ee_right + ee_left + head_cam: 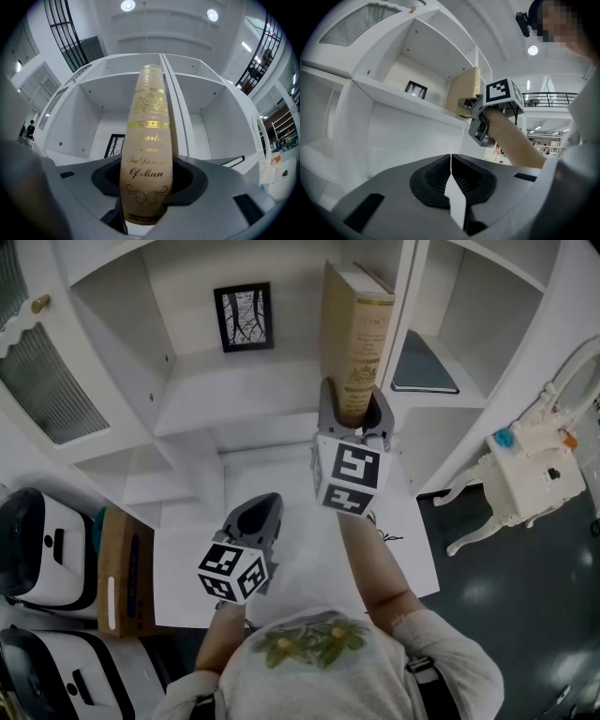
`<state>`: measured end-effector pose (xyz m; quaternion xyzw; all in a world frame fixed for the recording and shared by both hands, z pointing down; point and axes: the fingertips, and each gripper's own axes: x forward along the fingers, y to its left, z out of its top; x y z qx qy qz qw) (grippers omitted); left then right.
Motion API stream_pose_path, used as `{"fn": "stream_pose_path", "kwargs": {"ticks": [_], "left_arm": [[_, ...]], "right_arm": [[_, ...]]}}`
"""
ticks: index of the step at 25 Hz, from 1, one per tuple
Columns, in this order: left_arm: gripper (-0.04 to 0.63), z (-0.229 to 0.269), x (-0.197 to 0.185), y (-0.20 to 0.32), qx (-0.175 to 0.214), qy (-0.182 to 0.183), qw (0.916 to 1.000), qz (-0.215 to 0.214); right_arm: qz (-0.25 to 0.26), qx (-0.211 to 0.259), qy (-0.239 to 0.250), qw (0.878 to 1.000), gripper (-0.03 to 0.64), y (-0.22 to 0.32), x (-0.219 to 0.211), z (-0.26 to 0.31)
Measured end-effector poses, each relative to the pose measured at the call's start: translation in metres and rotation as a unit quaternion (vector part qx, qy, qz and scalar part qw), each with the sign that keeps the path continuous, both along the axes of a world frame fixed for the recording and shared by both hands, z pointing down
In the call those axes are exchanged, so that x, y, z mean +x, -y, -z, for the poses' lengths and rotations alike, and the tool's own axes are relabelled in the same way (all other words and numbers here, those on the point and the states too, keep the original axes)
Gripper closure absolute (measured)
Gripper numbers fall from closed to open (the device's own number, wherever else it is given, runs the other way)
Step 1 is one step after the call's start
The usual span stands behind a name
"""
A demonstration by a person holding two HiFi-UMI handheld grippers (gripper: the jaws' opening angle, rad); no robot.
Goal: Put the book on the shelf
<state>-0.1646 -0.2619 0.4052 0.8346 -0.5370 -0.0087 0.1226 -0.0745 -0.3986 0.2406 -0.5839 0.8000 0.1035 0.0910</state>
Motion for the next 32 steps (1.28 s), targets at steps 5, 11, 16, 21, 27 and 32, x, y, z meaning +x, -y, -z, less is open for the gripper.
{"fn": "stream_pose_path", "kwargs": {"ticks": [5, 11, 16, 21, 27, 32], "left_arm": [[0.563, -0.001, 0.0, 0.0, -0.001, -0.001, 1.0, 0.001], [0.563, -0.001, -0.002, 0.001, -0.001, 0.0, 1.0, 0.003], [0.563, -0.002, -0.004, 0.001, -0.002, 0.0, 1.0, 0.004], [0.563, -0.002, -0.004, 0.002, -0.002, 0.0, 1.0, 0.002], [0.563, -0.003, -0.003, 0.002, -0.003, -0.001, 1.0, -0.001], [0.563, -0.003, -0.002, 0.001, -0.003, 0.0, 1.0, -0.002]], "right_arm": [[0.003, -0.004, -0.008, 1.0, 0.387, 0.002, -0.002, -0.002], [0.012, -0.005, -0.004, 1.0, 0.383, -0.003, 0.0, -0.007], [0.033, 0.021, 0.013, 0.999, 0.38, -0.019, 0.005, -0.005], [0.047, 0.03, 0.024, 0.998, 0.381, -0.035, 0.011, -0.003], [0.043, 0.045, 0.03, 0.998, 0.394, -0.045, 0.017, -0.003], [0.039, 0.042, 0.027, 0.998, 0.396, -0.042, 0.016, -0.004]]}}
